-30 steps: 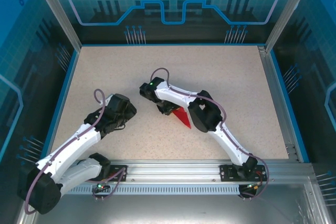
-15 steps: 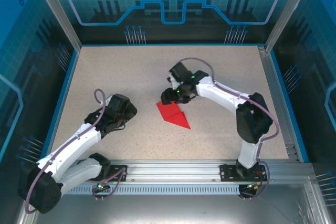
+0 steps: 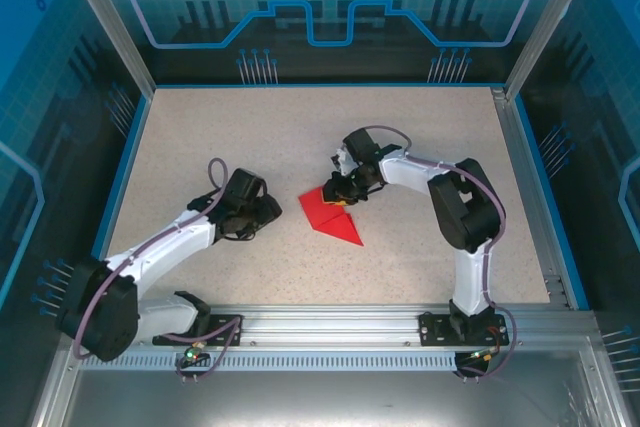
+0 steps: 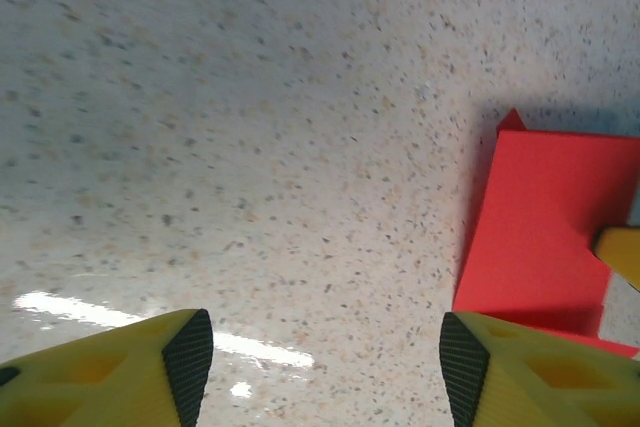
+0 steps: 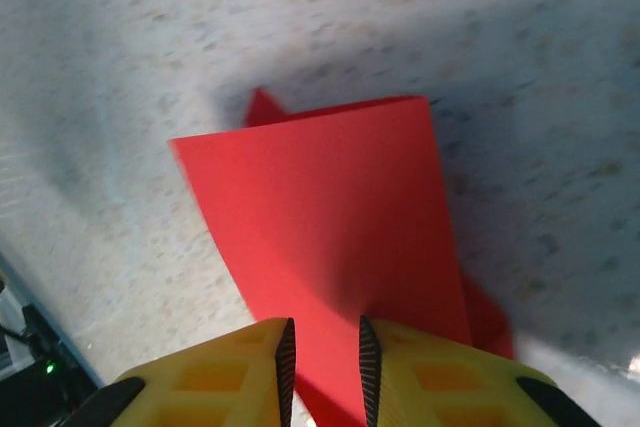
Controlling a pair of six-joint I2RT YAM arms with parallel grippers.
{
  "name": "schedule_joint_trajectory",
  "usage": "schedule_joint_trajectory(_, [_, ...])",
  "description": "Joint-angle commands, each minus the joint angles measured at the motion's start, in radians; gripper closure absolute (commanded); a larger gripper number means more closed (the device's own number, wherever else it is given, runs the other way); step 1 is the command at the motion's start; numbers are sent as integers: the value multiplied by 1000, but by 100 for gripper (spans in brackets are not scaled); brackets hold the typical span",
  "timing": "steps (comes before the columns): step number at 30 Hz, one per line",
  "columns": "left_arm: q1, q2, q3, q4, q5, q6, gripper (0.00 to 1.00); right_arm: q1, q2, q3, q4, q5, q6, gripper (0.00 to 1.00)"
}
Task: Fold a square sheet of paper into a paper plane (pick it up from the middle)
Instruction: Turn over the paper at the center of the table, then fold the wing for the fifth time at the center of the table.
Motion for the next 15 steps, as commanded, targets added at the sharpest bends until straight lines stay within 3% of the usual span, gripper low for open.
schedule_joint_trajectory(1, [8,45,43,25,86,36,35,-25,34,-31,75,3,64,74])
schedule_joint_trajectory(15, [7,142,87,26,134,32,36,-9,-53,-425,455,131,619,73])
